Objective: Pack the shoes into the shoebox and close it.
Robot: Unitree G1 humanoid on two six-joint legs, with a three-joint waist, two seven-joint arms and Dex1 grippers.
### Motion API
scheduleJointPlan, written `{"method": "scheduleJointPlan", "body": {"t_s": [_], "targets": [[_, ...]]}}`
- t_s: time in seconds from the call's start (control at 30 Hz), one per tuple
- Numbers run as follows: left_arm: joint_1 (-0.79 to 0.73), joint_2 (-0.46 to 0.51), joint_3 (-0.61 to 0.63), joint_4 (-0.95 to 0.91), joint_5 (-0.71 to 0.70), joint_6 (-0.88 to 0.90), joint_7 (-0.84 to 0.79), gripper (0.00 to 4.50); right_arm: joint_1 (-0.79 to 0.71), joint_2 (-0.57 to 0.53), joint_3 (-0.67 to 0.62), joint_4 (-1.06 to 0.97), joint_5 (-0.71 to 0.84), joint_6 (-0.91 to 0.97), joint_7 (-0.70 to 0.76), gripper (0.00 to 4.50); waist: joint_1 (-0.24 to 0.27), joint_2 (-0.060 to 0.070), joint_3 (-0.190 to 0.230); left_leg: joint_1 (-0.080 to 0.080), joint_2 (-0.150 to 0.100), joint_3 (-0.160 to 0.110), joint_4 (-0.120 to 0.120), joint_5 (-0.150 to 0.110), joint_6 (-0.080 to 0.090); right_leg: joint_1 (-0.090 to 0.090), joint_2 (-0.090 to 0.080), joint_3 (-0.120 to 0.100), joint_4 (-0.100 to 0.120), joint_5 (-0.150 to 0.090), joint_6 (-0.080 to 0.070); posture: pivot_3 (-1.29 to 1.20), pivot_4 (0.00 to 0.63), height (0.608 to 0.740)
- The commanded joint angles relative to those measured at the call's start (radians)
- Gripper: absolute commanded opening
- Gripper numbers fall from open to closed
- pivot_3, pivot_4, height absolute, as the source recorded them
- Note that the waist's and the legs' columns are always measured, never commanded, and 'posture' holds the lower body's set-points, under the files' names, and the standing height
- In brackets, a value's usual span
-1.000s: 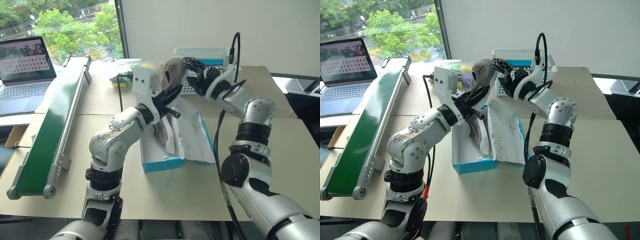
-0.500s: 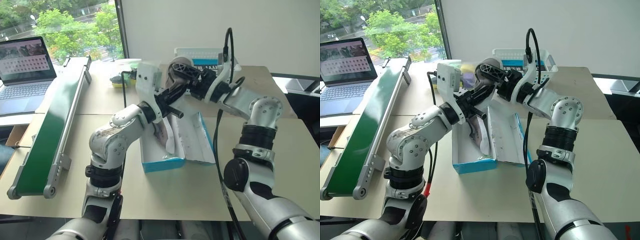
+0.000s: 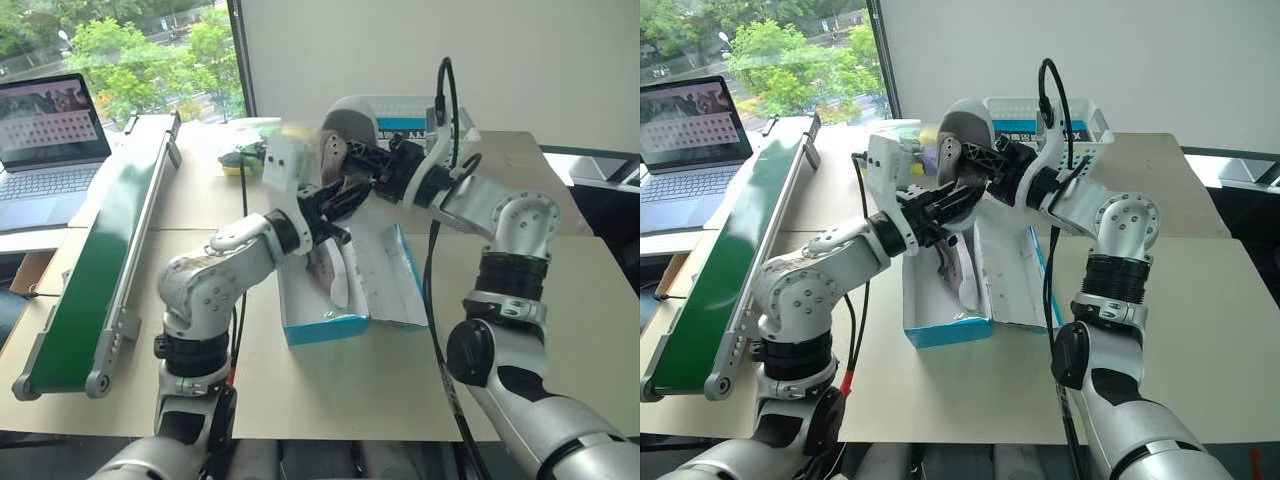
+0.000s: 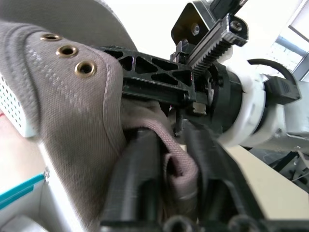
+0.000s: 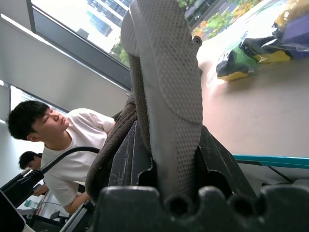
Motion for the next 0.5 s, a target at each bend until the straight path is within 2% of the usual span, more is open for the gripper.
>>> {"method": "scheduleJointPlan", "body": {"t_s": [0.03, 0.07, 0.13, 0.23, 0.3, 0.4, 0.5], "targets": [[-0.025, 0.070, 0.111, -0.053, -0.159, 0.108, -0.004, 2.85, 0.006, -0.047, 0.058, -0.022, -0.057, -0.053, 0.058, 0.39, 0.000, 0.000, 0.000, 0.000, 0.000, 0.000, 0.000, 0.000, 0.000, 0.000, 0.000, 0.000, 0.000, 0.000, 0.000, 0.00, 0.150, 0.740], [-0.033, 0.102, 0.149, -0.049, -0.219, 0.149, -0.014, 2.86, 0.012, -0.064, 0.090, -0.025, -0.088, -0.065, 0.078, 0.39, -0.001, 0.000, 0.000, 0.000, 0.000, 0.000, 0.000, 0.000, 0.000, 0.000, 0.000, 0.000, 0.000, 0.000, 0.000, 0.00, 0.150, 0.740], [-0.048, 0.241, 0.228, -0.024, -0.277, 0.196, -0.072, 2.86, 0.011, -0.088, 0.134, -0.016, -0.137, -0.091, 0.103, 0.39, -0.005, 0.000, 0.000, 0.001, 0.000, 0.000, 0.000, 0.000, 0.000, 0.000, 0.000, 0.000, 0.000, 0.000, 0.000, 0.00, 0.150, 0.740], [-0.047, 0.386, 0.278, 0.031, -0.260, 0.192, -0.090, 2.86, 0.003, -0.145, 0.248, -0.021, -0.242, -0.122, 0.146, 0.39, -0.016, 0.001, 0.001, 0.001, 0.001, 0.000, 0.000, 0.000, 0.000, -0.001, 0.001, 0.000, 0.000, 0.000, 0.000, 0.00, 0.150, 0.740], [-0.040, 0.428, 0.276, 0.046, -0.243, 0.178, -0.092, 2.86, -0.001, -0.165, 0.302, -0.026, -0.290, -0.132, 0.170, 0.39, -0.016, 0.001, 0.001, 0.001, 0.000, 0.000, 0.000, 0.000, 0.000, 0.000, 0.001, 0.000, -0.001, 0.000, 0.000, 0.00, 0.150, 0.740], [0.007, 0.497, 0.278, 0.079, -0.170, 0.135, -0.090, 2.86, -0.022, -0.190, 0.422, -0.087, -0.299, -0.022, 0.240, 0.39, -0.018, 0.001, 0.001, 0.002, 0.000, 0.000, 0.000, 0.000, 0.000, 0.000, 0.001, 0.000, -0.001, 0.000, 0.000, 0.00, 0.150, 0.740], [0.070, 0.499, 0.244, 0.068, -0.115, 0.092, -0.088, 2.86, -0.066, -0.170, 0.404, -0.118, -0.236, 0.087, 0.265, 0.39, -0.023, 0.002, 0.001, 0.001, 0.001, 0.000, -0.001, 0.000, 0.000, -0.001, 0.001, 0.000, 0.000, 0.000, 0.000, 0.00, 0.150, 0.740]]}}
